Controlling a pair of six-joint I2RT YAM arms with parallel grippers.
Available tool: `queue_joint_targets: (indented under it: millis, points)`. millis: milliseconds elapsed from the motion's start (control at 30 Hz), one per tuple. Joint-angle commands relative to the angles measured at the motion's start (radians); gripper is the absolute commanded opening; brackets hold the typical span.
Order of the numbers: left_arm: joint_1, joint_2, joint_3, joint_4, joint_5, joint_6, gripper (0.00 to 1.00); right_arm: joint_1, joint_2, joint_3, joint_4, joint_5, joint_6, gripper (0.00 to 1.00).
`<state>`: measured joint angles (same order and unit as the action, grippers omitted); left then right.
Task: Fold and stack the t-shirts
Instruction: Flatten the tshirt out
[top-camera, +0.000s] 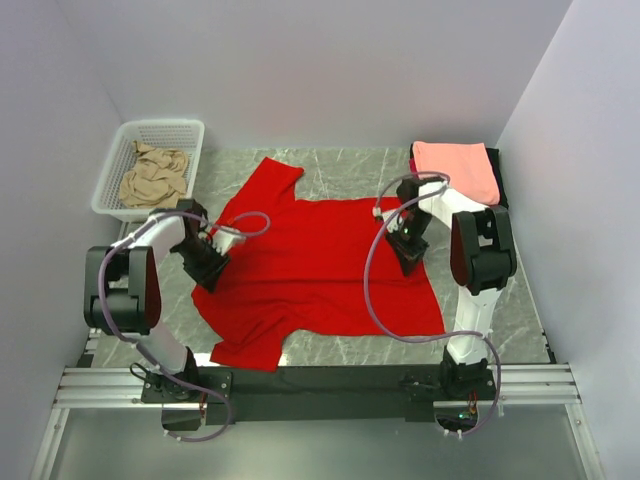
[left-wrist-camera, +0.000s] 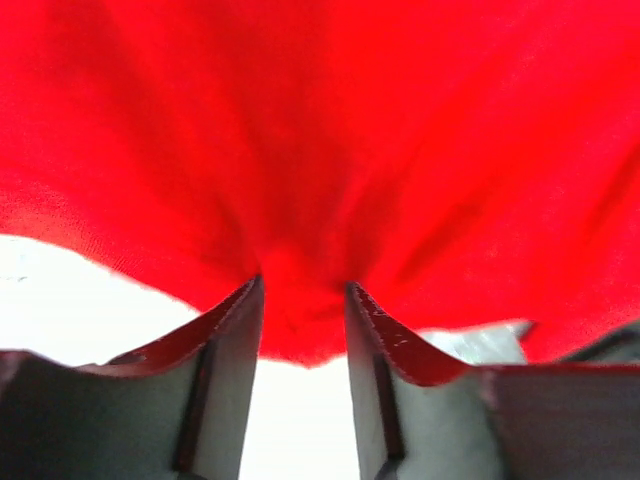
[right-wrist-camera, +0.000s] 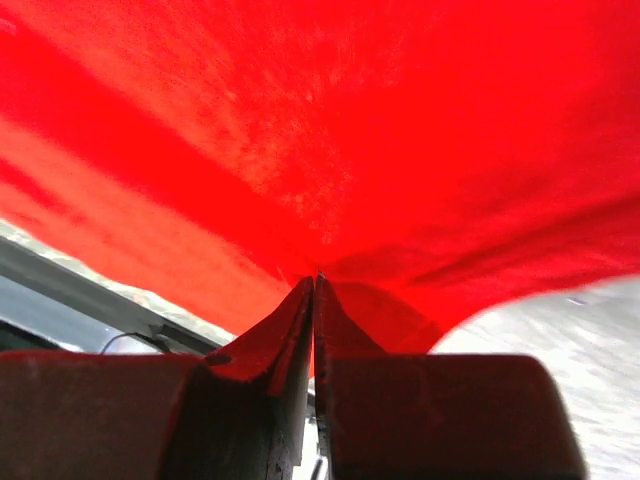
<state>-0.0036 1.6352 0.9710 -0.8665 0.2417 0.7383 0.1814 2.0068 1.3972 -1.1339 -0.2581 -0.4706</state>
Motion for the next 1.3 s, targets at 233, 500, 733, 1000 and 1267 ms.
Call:
queue_joint_targets:
  millis: [233, 500, 733, 1000, 1267]
  points:
    - [0.037, 0.210, 0.564, 0.001, 0.234, -0.172, 0.49, -0.094, 0.121, 0.610, 0.058, 0.069, 0.062, 0.14]
    - [0.037, 0.400, 0.779, 0.162, 0.128, -0.364, 0.50, -0.097, 0.306, 0.795, 0.215, 0.135, 0.050, 0.35]
    - [0.034, 0.469, 0.833, 0.182, 0.114, -0.419, 0.51, -0.097, 0.376, 0.757, 0.353, 0.212, 0.069, 0.40]
    - [0.017, 0.514, 0.857, 0.198, 0.088, -0.430, 0.53, -0.102, 0.455, 0.813, 0.341, 0.257, 0.102, 0.49]
    - [0.011, 0.595, 0.916, 0.250, 0.062, -0.452, 0.58, -0.099, 0.509, 0.842, 0.238, 0.224, 0.098, 0.38]
